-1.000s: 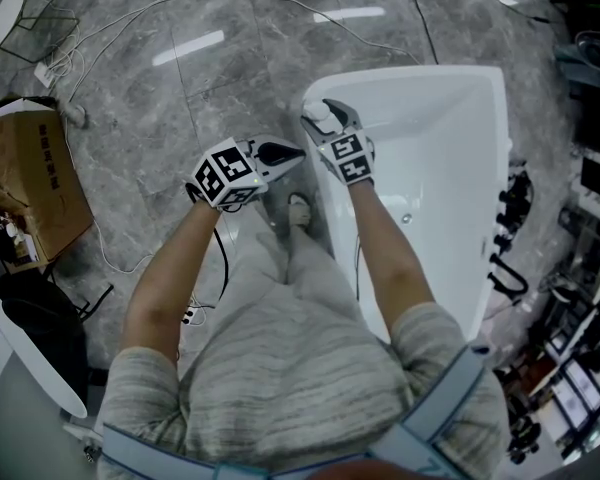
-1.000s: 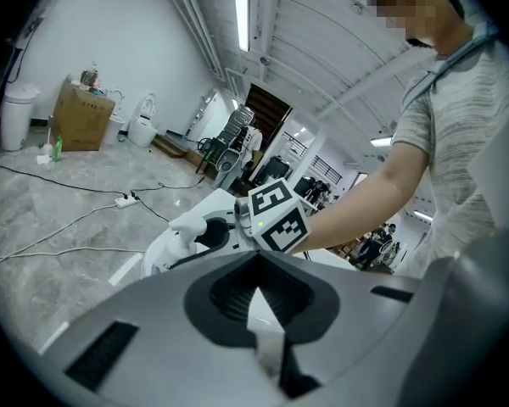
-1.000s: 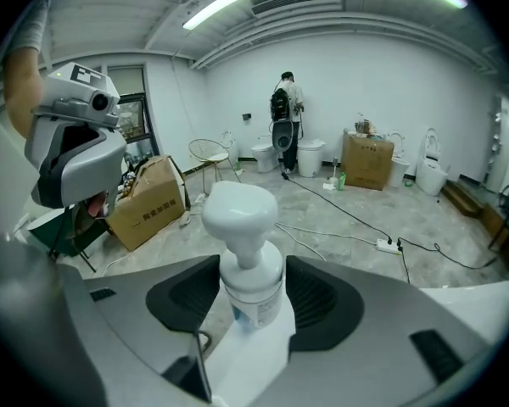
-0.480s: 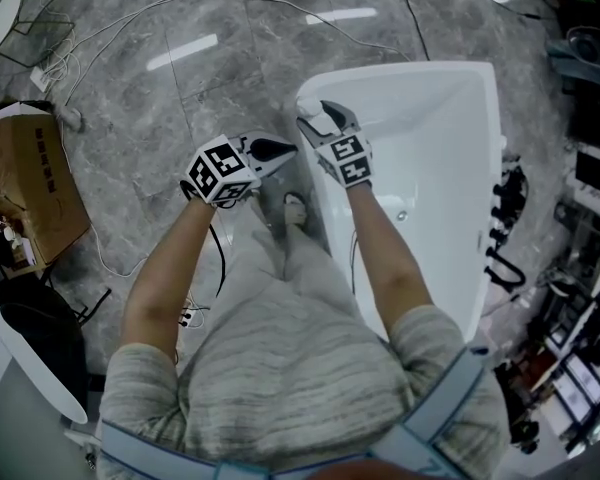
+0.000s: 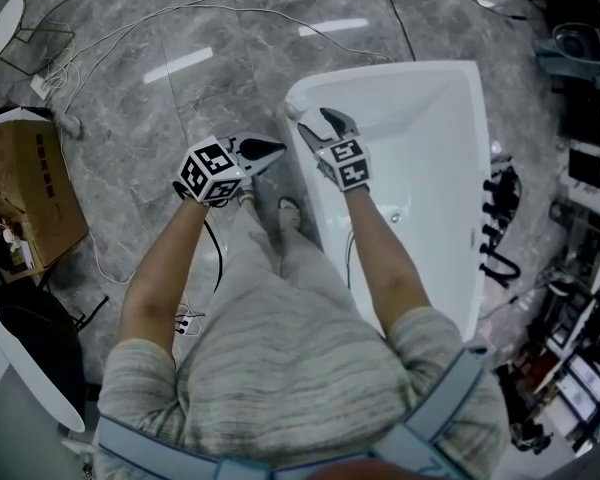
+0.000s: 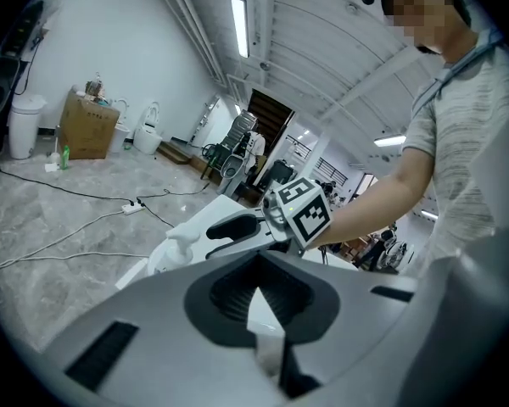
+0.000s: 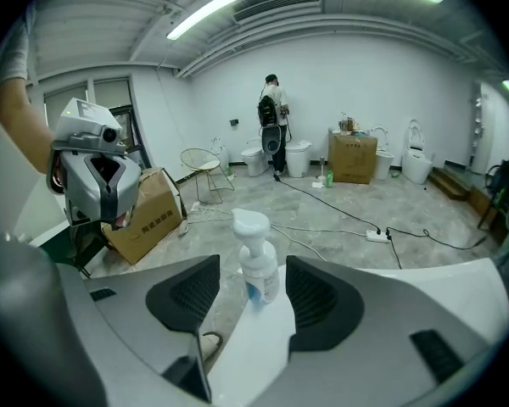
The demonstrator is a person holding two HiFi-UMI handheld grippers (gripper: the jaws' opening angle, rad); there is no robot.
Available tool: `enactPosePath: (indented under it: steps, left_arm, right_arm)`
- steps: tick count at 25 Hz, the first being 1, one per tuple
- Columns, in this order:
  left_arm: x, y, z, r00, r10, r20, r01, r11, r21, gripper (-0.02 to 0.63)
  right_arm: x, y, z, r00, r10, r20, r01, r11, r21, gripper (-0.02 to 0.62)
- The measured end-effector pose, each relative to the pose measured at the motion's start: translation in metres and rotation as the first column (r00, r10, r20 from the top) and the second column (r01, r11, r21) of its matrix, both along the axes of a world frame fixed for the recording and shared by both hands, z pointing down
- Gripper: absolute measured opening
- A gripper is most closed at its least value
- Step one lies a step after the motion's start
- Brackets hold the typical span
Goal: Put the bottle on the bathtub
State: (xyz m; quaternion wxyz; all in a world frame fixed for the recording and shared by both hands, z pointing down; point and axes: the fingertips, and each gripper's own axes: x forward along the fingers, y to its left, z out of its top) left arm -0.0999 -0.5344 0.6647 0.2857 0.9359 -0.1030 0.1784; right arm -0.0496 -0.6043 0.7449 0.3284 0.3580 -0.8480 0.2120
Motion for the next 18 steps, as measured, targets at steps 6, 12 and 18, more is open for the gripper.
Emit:
enactPosePath:
  steps: [6,12,18]
  left_arm:
    - [0.000,0.006,-0.013,0.999,-0.043,-0.008,0.043,0.999,0.006,0.003]
    - [-0.002,0.018,-0.027,0.997,-0.073,-0.005,0.073,0.997,0.018,0.003]
    - [-0.003,0.031,-0.045,0.993,-0.115,-0.018,0.115,0.993,0.027,0.003]
  right_arm:
    - [0.002,0.014,-0.027,0.999,-0.013,0.037,0.012,0.999,0.031,0.219]
    - [0.000,0.032,-0.051,0.997,-0.047,0.059,0.044,0.998,0.050,0.219]
    - [0.003,0.049,-0.075,0.994,-0.084,0.066,0.079,0.995,0.067,0.218]
